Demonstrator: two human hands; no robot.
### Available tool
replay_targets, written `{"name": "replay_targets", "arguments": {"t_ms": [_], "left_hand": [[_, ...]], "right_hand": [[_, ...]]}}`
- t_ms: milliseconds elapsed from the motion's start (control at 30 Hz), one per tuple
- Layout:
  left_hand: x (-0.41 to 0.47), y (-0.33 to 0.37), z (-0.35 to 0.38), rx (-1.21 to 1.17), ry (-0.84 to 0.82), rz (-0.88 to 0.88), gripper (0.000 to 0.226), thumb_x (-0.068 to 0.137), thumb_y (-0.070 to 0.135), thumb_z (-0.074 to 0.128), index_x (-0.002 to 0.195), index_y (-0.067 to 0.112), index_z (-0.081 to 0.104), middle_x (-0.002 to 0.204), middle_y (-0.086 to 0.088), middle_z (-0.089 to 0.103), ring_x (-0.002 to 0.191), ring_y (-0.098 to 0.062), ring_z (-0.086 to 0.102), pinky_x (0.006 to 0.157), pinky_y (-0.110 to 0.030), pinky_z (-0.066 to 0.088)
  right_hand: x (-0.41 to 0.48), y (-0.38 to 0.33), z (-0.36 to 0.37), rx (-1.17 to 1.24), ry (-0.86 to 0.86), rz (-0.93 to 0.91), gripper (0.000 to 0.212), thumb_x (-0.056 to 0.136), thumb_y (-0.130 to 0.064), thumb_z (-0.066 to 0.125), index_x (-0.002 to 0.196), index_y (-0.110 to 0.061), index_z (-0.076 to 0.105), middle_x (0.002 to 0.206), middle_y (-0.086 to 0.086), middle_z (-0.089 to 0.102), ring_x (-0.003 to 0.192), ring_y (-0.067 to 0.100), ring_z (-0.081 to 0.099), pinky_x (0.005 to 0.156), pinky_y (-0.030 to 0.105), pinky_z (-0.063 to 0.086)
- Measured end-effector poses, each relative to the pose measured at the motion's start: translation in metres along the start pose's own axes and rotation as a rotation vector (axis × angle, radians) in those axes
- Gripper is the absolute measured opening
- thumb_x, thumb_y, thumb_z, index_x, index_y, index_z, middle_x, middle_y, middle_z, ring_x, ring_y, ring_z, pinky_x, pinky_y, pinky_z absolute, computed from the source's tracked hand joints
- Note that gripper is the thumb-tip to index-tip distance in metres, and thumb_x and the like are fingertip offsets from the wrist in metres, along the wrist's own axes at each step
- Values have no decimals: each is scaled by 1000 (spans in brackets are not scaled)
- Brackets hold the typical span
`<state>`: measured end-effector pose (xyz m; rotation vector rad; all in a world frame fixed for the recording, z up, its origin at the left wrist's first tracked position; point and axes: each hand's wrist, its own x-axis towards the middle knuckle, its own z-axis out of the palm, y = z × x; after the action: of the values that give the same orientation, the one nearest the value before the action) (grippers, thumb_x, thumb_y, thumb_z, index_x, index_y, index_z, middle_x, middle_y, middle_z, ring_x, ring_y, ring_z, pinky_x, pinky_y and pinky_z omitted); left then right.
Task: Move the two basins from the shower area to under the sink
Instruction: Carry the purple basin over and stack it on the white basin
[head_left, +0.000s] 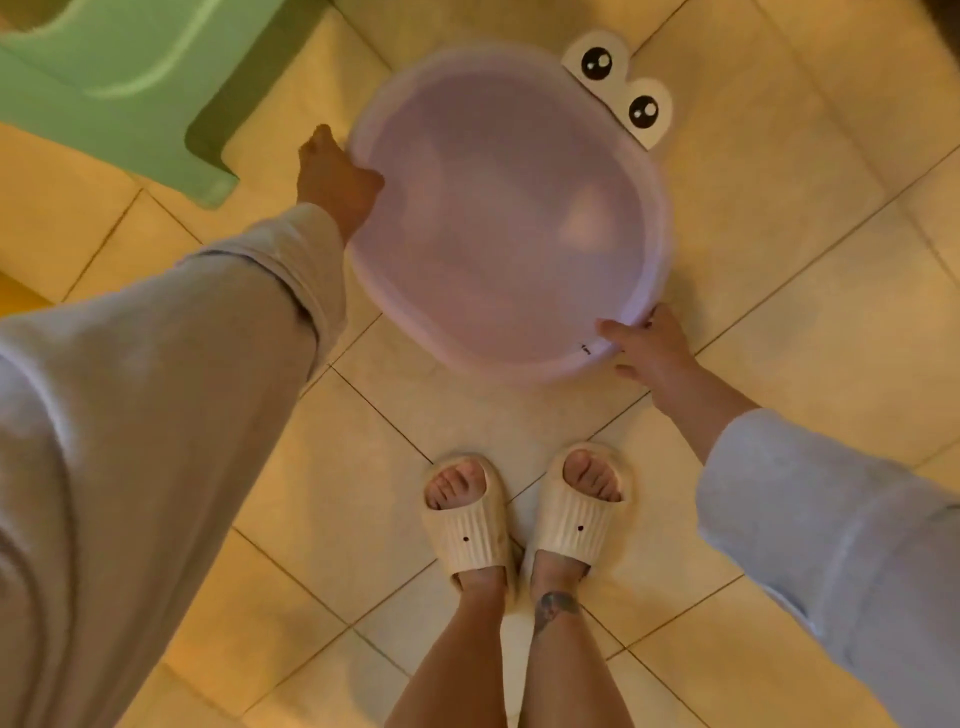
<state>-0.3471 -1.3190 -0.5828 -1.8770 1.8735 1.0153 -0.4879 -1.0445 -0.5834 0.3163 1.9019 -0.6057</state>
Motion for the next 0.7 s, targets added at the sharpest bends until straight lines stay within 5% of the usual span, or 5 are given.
{"name": "replay_targets", "arguments": {"t_ms": [200,400,533,700], "left_hand": [[-23,5,-21,-209,-224,-101,49,83,10,54,131,3,46,133,-19,52,108,-31,54,92,-48,47],[-141,-5,-74,-303,-266,-195,29,85,9,55,114,11,55,96,-8,56,96,-21,51,74,-35,49],[-252,-17,-135,-339,-335,-293,17,87,8,53,103,11,54,102,-13,54,94,-23,51,76,-35,47],[-388,-14,-209,-406,-378,-422,15,87,5,52,101,10,53,89,-11,55,84,-25,53,77,-37,46]], "right_hand": [[-17,0,-21,262,-29,93,52,83,2,62,132,-2,44,134,20,54,119,38,55,91,50,49],[-119,-5,-82,154,-19,95,46,83,0,62,127,-4,51,125,16,59,106,33,58,86,46,51],[-219,-12,-131,70,-61,88,35,81,-1,66,113,-9,55,116,11,60,98,31,59,66,39,53],[-348,-22,-189,-61,-65,17,28,79,-5,69,104,-9,57,107,15,64,91,31,62,66,35,53]]}}
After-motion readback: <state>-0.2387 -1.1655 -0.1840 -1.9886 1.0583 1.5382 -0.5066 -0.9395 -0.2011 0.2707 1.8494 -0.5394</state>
